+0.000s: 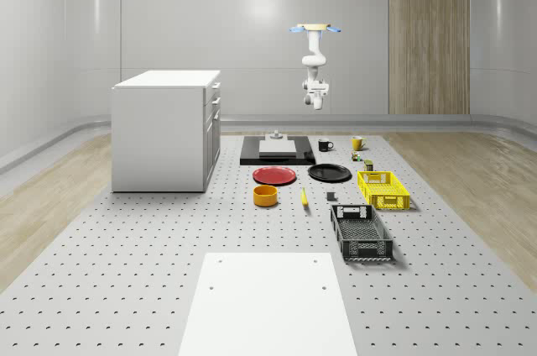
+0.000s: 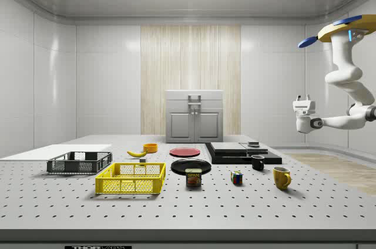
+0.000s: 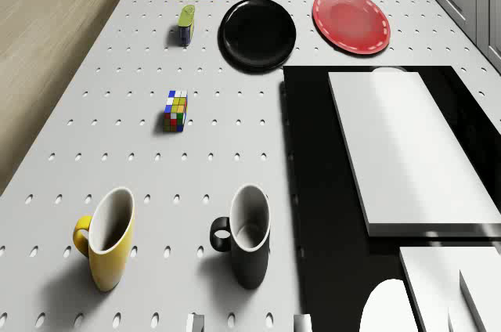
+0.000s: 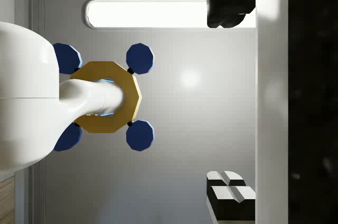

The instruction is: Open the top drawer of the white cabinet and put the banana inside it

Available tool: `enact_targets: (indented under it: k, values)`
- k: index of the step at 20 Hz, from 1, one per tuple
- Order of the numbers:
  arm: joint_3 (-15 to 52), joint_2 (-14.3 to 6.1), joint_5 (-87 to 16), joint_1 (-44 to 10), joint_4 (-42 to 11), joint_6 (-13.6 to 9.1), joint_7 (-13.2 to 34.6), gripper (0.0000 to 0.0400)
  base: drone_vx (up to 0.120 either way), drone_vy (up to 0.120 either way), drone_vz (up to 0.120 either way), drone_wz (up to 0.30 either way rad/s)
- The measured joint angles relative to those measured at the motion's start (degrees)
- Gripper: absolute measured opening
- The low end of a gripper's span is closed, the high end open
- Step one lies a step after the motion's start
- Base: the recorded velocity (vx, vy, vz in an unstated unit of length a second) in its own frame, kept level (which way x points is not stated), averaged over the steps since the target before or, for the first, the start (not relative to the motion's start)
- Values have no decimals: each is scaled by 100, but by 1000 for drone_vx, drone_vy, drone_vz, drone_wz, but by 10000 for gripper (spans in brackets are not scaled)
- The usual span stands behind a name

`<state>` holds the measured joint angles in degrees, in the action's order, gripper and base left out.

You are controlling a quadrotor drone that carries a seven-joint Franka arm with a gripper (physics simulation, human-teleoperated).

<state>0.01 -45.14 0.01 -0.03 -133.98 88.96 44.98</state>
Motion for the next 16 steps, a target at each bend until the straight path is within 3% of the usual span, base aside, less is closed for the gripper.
enact_targets:
  k: [8,16]
  values:
    - [11,228,7,-19,973,-708,-10,400,0,0,0,0]
    - [17,450,11,-30,1563,-1041,-15,400,10,0,0,0]
